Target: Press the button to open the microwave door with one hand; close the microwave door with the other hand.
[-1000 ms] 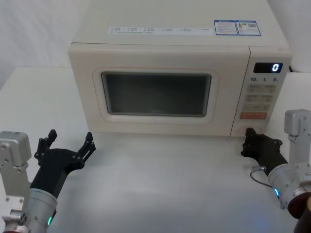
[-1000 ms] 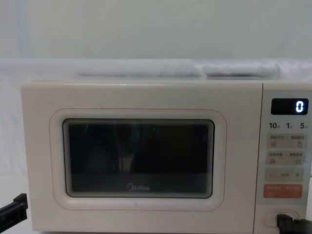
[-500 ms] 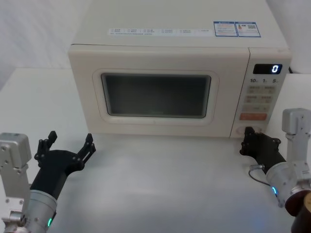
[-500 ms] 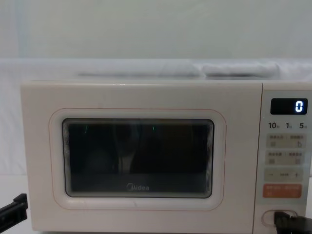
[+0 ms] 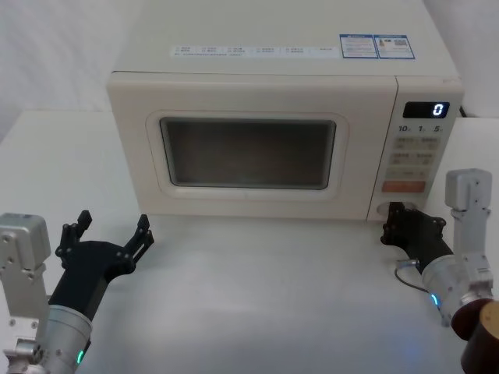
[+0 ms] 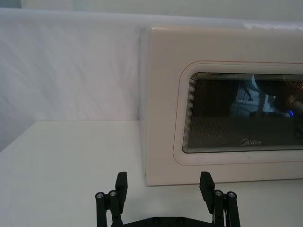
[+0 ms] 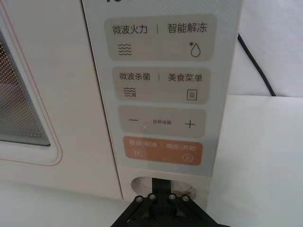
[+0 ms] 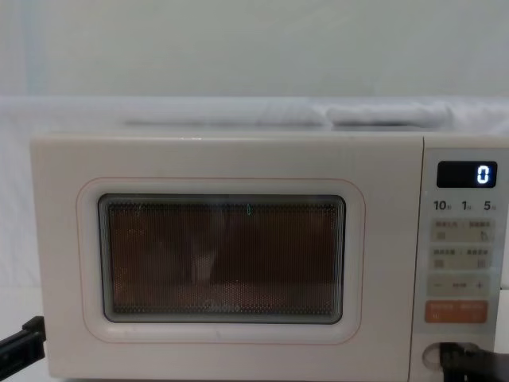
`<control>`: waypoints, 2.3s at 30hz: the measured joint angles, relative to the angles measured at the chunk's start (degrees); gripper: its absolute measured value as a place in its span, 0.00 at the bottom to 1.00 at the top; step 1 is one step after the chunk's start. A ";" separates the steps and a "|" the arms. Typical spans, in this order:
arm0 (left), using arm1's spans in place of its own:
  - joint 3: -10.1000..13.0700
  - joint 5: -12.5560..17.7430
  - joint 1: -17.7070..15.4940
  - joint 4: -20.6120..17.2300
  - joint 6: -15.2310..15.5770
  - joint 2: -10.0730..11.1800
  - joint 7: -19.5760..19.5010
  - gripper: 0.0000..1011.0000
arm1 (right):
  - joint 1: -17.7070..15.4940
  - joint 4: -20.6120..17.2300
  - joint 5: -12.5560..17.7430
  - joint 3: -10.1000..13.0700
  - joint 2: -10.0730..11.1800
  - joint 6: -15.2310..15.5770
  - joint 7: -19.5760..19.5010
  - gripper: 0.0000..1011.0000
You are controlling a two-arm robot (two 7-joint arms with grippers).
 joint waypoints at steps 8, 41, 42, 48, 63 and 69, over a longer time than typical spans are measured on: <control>0.02 0.00 -0.01 0.00 0.00 -0.01 0.00 0.99 | 1.61 2.20 -0.74 -0.09 -0.70 -0.45 -0.24 0.00; 0.00 0.00 0.00 0.00 0.00 0.00 0.01 0.99 | -3.33 -5.12 -1.75 1.02 0.39 2.31 0.42 0.00; 0.00 0.00 0.00 0.00 0.00 0.00 0.01 0.99 | -4.29 -6.41 -1.74 1.09 0.74 2.77 0.56 0.00; 0.00 0.00 0.00 0.00 0.00 0.00 0.00 0.99 | -6.57 -9.62 -1.34 1.29 1.55 3.82 1.24 0.00; 0.00 0.00 0.00 0.00 0.00 0.00 0.00 0.99 | -11.29 -17.69 0.19 4.10 4.39 5.37 1.72 0.00; 0.00 0.00 0.00 0.00 0.00 0.00 0.00 0.99 | -11.17 -18.77 1.14 6.80 5.35 4.85 1.37 0.00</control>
